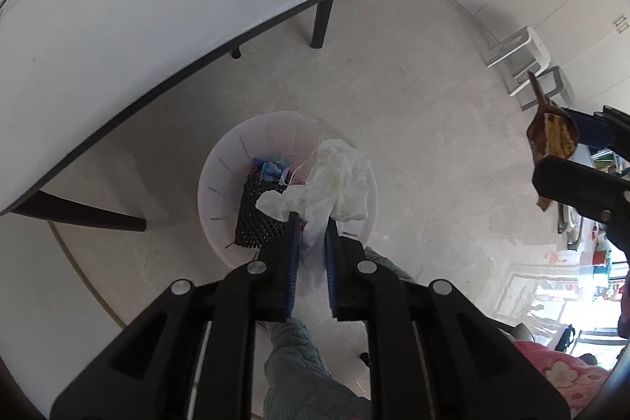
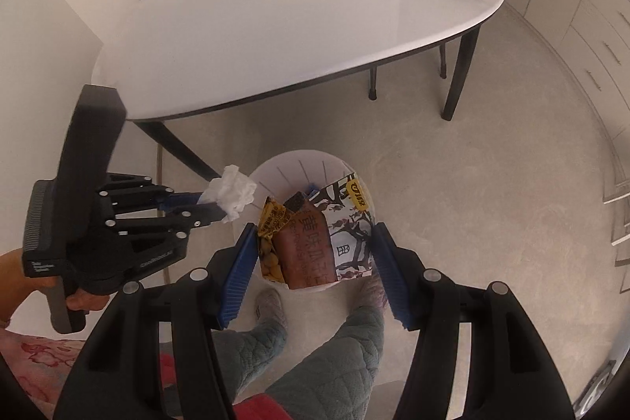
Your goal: Collect trash
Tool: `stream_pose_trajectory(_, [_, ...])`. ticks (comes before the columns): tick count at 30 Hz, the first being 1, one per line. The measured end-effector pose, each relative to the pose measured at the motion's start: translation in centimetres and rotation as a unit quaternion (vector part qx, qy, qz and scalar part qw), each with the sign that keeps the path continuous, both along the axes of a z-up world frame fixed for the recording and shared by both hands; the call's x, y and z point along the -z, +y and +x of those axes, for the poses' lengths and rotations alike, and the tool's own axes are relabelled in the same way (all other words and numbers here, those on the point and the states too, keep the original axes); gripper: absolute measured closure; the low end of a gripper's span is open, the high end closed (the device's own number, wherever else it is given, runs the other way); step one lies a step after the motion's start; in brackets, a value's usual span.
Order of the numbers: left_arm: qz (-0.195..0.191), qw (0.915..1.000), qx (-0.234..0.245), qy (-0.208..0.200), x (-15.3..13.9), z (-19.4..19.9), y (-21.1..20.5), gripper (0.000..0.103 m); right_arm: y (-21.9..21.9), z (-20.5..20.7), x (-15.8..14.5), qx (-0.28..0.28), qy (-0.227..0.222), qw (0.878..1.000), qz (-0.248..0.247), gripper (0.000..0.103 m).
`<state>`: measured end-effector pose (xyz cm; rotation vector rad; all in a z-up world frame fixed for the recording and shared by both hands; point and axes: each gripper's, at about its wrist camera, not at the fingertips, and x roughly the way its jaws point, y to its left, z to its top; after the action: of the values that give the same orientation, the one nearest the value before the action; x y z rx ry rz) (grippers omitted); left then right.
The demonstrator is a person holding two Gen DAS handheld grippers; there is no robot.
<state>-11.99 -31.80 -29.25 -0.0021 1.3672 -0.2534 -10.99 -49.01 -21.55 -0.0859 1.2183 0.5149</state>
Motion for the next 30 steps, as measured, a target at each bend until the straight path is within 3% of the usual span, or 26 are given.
stream_pose_trajectory(3, [0.007, 0.9994, -0.027, 0.018, 2.2, 0.9, -1.3, 0.090, -0.2, 2.6, 1.5, -0.058, 0.020, 0.998, 0.002, 0.043])
stream_pose_trajectory(5, [0.000, 0.9983, -0.055, 0.022, 2.7, 1.6, -1.7, 0.077, 0.0, 4.3, 2.0, -0.098, 0.019, 0.995, 0.000, 0.043])
stream_pose_trajectory(7, [0.008, 0.9967, -0.078, 0.018, 2.7, 2.1, -2.2, 0.057, 0.2, 5.6, 2.5, -0.131, 0.015, 0.991, -0.001, 0.043])
stream_pose_trajectory(11, [0.026, 0.9919, -0.123, 0.017, 1.8, 2.2, -2.2, 0.054, 0.8, 7.6, 3.7, -0.179, 0.026, 0.984, 0.004, 0.043])
stream_pose_trajectory(15, [0.036, 0.9859, -0.163, 0.013, -0.8, 1.4, -2.1, 0.046, 1.4, 8.4, 4.1, -0.221, 0.024, 0.975, 0.003, 0.043])
stream_pose_trajectory(22, [0.052, 0.9736, -0.222, -0.017, -7.2, -3.5, -1.2, 0.025, 2.7, 7.4, 4.1, -0.258, 0.012, 0.966, 0.002, 0.044])
stream_pose_trajectory(25, [0.054, 0.9700, -0.236, -0.023, -9.1, -5.3, -0.5, 0.018, 3.7, 6.5, 5.8, -0.261, 0.013, 0.965, -0.002, 0.044])
stream_pose_trajectory(30, [0.096, 0.9660, -0.237, -0.037, -10.8, -7.7, 0.0, 0.014, 6.1, 5.6, 10.2, -0.266, 0.016, 0.964, -0.016, 0.039])
